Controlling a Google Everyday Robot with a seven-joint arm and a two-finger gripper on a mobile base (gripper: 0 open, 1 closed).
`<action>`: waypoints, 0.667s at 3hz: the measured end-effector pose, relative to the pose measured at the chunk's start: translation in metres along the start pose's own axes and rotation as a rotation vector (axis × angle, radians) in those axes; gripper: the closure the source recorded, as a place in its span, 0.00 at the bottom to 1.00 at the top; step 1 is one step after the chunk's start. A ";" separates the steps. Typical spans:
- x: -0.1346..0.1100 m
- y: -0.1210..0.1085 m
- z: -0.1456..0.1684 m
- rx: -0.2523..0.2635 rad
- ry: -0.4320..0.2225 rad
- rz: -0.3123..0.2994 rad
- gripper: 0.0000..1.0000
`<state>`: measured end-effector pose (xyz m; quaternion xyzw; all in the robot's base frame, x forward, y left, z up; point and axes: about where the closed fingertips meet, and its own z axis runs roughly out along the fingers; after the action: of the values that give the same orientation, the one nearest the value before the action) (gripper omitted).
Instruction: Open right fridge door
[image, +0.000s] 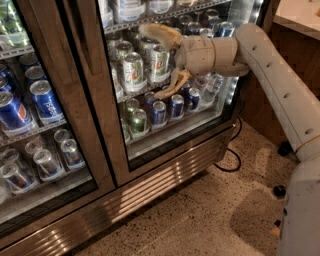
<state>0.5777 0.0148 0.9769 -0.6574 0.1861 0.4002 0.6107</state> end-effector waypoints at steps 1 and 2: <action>0.005 -0.004 0.044 -0.089 -0.079 0.012 0.17; 0.002 0.000 0.053 -0.108 -0.097 0.013 0.20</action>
Offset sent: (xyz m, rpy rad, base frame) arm -0.0500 0.1847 0.0053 0.0093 0.0360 0.5704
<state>0.5630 0.0655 0.9790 -0.6681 0.1388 0.4451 0.5799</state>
